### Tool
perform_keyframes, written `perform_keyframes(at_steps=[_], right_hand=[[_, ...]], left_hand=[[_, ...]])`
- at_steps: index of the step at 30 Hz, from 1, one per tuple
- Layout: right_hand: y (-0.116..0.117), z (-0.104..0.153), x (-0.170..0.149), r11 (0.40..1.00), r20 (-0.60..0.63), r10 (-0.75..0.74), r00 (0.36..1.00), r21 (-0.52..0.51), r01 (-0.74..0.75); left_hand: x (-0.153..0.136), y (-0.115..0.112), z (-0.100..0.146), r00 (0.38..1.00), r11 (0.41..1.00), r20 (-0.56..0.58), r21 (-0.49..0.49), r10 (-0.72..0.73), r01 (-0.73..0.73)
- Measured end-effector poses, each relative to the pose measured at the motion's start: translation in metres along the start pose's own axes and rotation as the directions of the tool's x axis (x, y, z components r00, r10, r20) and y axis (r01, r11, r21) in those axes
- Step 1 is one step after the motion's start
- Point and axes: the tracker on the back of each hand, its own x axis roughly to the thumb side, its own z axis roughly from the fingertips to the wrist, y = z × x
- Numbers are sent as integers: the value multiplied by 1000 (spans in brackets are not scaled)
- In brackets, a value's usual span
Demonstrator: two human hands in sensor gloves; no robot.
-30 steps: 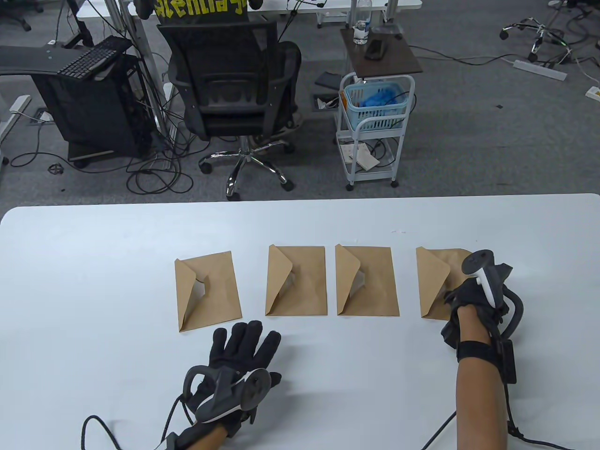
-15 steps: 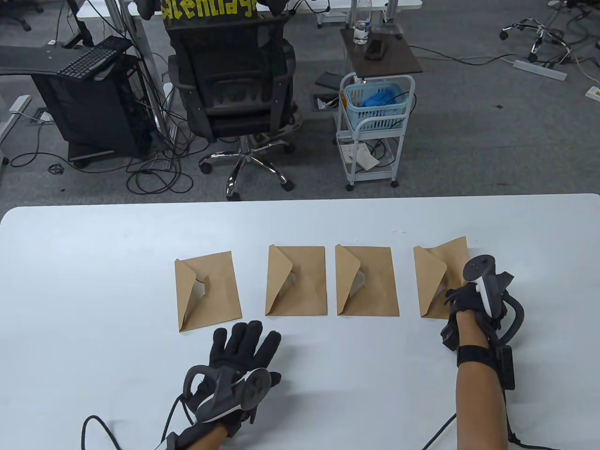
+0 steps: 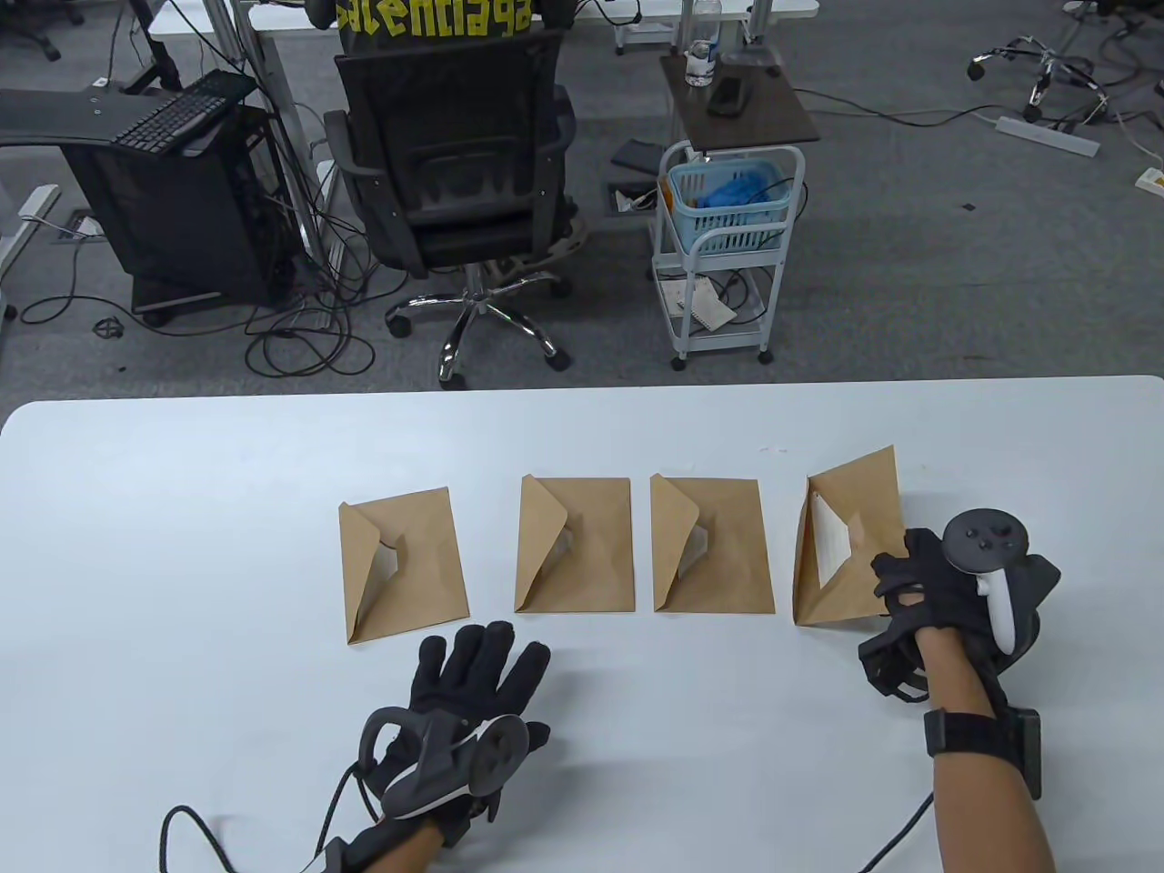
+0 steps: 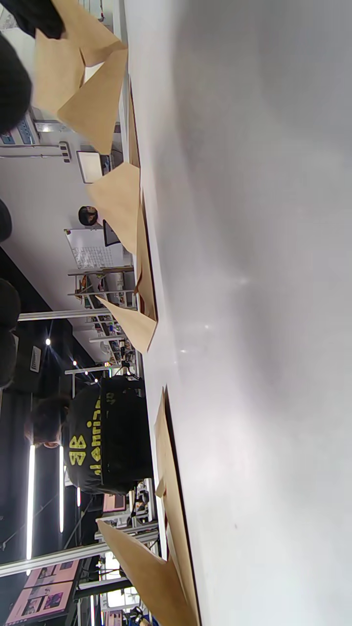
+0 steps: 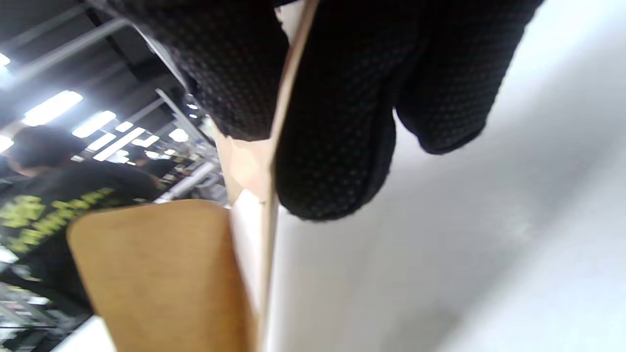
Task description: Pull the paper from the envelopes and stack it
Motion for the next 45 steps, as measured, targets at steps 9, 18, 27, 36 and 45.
perform_keyframes(at_steps=[9, 18, 27, 36, 45], right_hand=[[9, 65, 17, 965, 175, -201, 964, 205, 164], [66, 143, 37, 887, 382, -267, 885, 456, 70], [85, 164, 46, 902, 525, -270, 807, 431, 21], [87, 160, 34, 775, 392, -509, 766, 596, 209], [99, 163, 28, 634, 256, -642, 723, 707, 313]], left_hand=[[13, 10, 1, 997, 997, 38, 38, 65, -67], [45, 25, 12, 983, 982, 158, 152, 91, -116], [66, 26, 17, 961, 967, 252, 249, -114, 50], [54, 15, 12, 977, 990, 192, 118, -98, 76], [33, 14, 7, 934, 934, 61, 41, 352, -355]])
